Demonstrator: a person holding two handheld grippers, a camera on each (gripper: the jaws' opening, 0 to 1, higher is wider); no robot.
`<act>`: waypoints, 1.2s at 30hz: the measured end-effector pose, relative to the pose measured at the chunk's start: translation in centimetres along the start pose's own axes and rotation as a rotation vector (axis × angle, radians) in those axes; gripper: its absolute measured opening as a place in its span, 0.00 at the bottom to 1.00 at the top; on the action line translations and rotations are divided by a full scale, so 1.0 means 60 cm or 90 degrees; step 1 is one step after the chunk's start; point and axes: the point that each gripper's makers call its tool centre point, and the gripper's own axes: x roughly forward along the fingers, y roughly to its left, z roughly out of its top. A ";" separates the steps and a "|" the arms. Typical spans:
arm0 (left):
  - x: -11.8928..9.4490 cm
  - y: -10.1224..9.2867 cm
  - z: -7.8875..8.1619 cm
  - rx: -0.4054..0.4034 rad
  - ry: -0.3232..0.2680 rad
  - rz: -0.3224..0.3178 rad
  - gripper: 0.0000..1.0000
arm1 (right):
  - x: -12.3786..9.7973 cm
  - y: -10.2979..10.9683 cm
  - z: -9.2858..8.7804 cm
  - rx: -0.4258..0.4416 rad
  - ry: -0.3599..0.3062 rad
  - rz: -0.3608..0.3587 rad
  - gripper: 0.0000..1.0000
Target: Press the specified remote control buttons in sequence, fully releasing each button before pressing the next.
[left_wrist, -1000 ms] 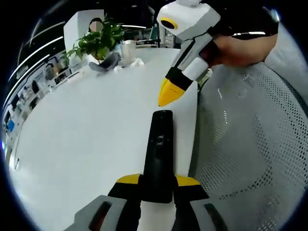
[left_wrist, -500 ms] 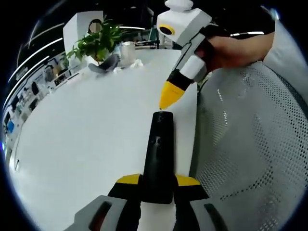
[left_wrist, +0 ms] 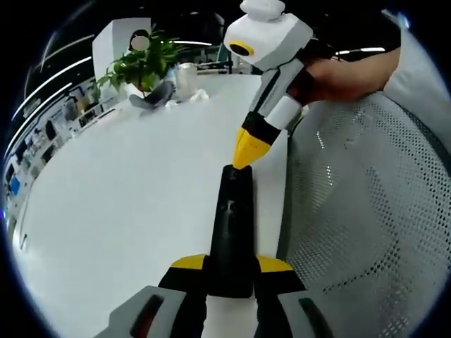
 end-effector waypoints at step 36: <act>0.002 0.001 0.003 -0.001 -0.012 -0.003 0.24 | -0.009 0.001 0.018 0.041 -0.030 0.013 0.00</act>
